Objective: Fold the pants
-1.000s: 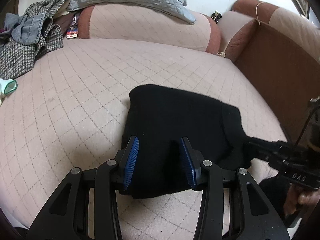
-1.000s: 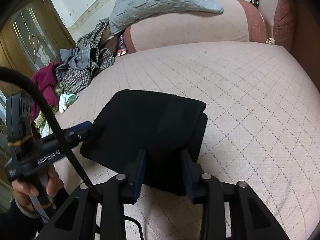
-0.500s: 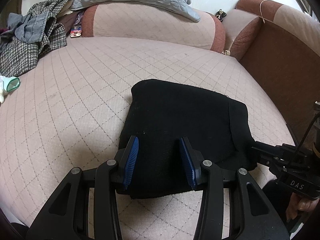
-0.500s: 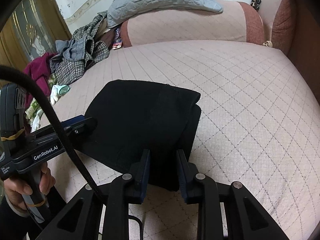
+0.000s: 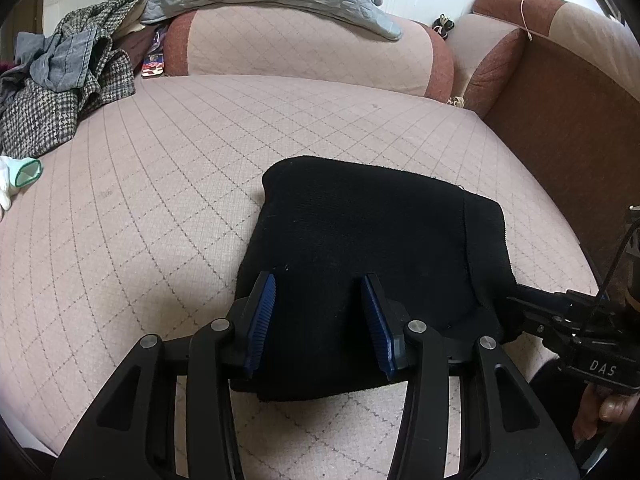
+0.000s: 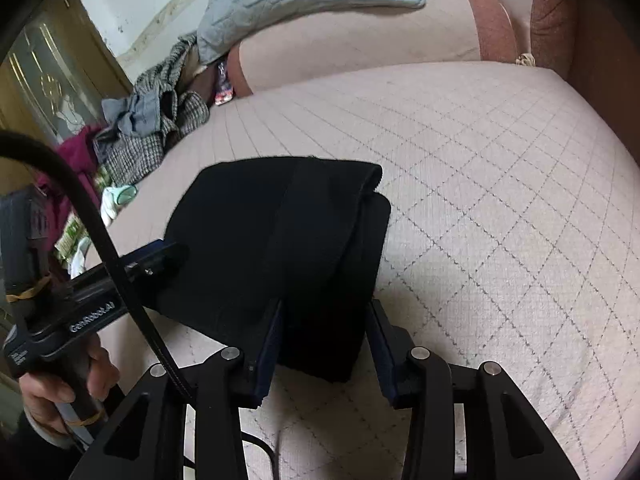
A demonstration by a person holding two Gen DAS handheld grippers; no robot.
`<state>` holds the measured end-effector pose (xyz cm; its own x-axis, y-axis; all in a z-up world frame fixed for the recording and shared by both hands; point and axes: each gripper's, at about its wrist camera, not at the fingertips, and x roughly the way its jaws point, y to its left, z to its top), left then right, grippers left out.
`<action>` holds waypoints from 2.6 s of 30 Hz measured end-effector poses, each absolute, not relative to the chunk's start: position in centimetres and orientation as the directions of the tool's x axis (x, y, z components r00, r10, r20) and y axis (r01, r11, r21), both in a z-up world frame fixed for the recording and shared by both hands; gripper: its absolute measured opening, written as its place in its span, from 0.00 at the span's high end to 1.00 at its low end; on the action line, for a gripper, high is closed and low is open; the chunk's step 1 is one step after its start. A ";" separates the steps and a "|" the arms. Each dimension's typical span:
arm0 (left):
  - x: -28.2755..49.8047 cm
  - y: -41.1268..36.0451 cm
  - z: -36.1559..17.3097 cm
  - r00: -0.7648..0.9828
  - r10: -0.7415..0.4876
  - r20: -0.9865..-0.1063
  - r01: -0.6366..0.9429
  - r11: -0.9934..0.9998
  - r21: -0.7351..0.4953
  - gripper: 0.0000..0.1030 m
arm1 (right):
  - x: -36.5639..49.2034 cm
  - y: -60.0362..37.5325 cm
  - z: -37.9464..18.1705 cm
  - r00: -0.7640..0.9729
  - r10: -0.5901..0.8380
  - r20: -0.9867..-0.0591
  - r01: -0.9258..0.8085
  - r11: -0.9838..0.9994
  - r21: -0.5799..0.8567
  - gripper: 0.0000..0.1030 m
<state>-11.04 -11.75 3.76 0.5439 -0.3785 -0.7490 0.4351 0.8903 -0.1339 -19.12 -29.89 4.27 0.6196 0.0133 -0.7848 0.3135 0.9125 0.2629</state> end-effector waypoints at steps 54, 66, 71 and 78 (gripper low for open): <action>-7.3 -8.4 4.0 0.482 -0.482 -0.732 0.331 0.874 -0.357 0.38 | -16.4 -32.9 3.0 0.637 0.125 -0.761 0.400 0.790 0.465 0.28; -6.7 -9.4 3.1 0.456 -0.485 -0.746 0.346 0.869 -0.353 0.37 | -15.6 -32.8 2.5 0.643 0.134 -0.754 0.376 0.802 0.464 0.23; -6.5 -10.0 2.8 0.446 -0.487 -0.751 0.356 0.866 -0.351 0.36 | -15.9 -32.5 2.4 0.648 0.138 -0.749 0.365 0.807 0.464 0.22; -6.5 -10.4 2.0 0.432 -0.494 -0.754 0.357 0.862 -0.360 0.27 | -16.2 -32.4 2.2 0.659 0.147 -0.738 0.354 0.805 0.477 0.22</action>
<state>-6.51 -10.39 2.03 0.4319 -0.4942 -0.7545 0.3570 0.8619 -0.3602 -16.23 -32.42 2.24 0.6587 0.1471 -0.7379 0.3540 0.8047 0.4765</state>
